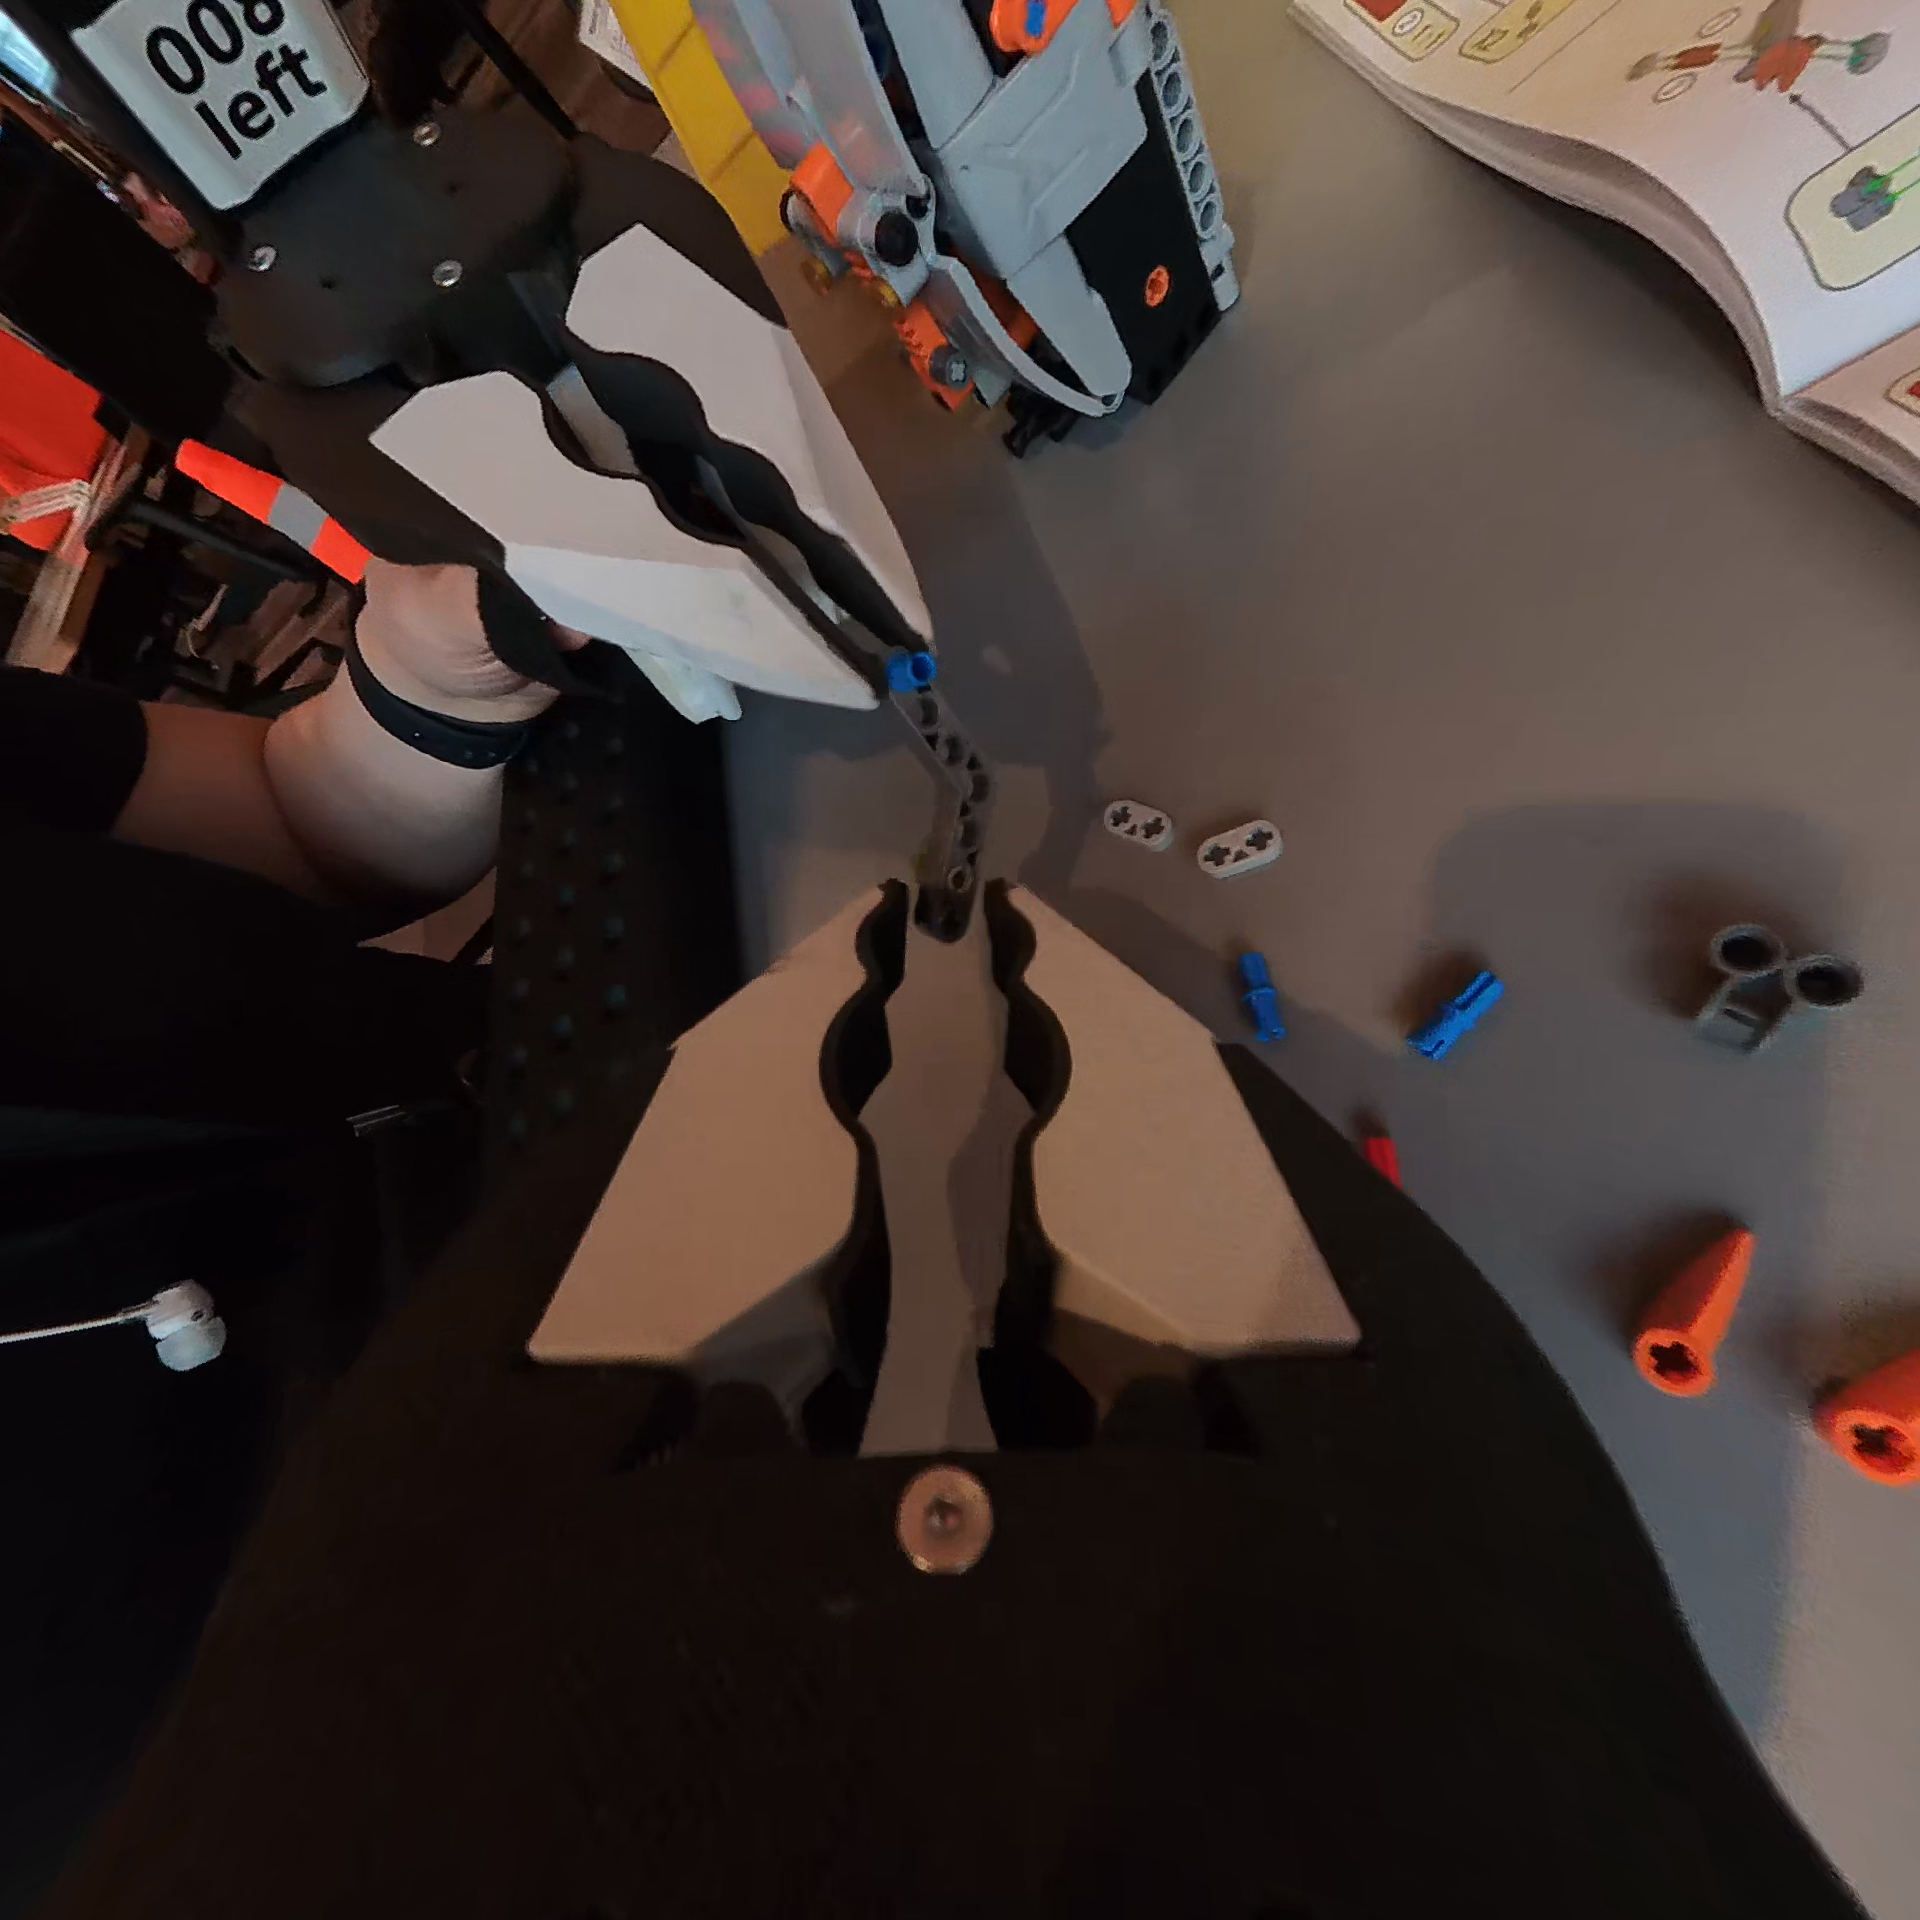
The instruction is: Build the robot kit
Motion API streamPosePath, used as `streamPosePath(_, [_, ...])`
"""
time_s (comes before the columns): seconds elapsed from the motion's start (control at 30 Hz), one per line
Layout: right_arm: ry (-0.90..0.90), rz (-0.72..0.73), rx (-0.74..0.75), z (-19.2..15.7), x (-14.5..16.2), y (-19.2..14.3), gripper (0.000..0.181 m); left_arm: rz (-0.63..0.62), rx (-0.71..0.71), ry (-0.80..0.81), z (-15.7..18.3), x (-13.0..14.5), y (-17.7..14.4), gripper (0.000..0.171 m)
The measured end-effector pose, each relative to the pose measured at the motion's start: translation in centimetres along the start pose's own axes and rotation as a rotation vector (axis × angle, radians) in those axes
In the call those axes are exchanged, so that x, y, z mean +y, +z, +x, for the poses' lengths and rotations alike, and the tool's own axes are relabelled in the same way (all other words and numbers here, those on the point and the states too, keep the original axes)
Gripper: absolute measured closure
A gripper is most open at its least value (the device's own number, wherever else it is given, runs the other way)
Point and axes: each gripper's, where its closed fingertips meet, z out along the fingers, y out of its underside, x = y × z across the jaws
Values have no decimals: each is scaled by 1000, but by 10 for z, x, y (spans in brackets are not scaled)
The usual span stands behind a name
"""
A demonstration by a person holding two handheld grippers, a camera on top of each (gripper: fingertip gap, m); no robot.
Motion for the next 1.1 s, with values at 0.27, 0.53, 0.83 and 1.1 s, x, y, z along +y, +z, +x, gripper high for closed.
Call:
streamPosePath(0.27, [-163, 42, 46, -1, -9, -2, 156, -86, 26, 86, 10, 12, 7, 166])
streamPosePath(0.53, [-129, 20, 33, 4, -4, 2, 173, -121, -72, 107, -3, 18, 10, 138])
streamPosePath(0.83, [-125, -5, 45, 12, 2, 7, 173, -197, -11, 89, 2, 30, 15, 166])
streamPosePath(1.1, [-139, -35, 75, 15, 6, 8, 164, -251, -74, 154, -5, 38, 17, 166])
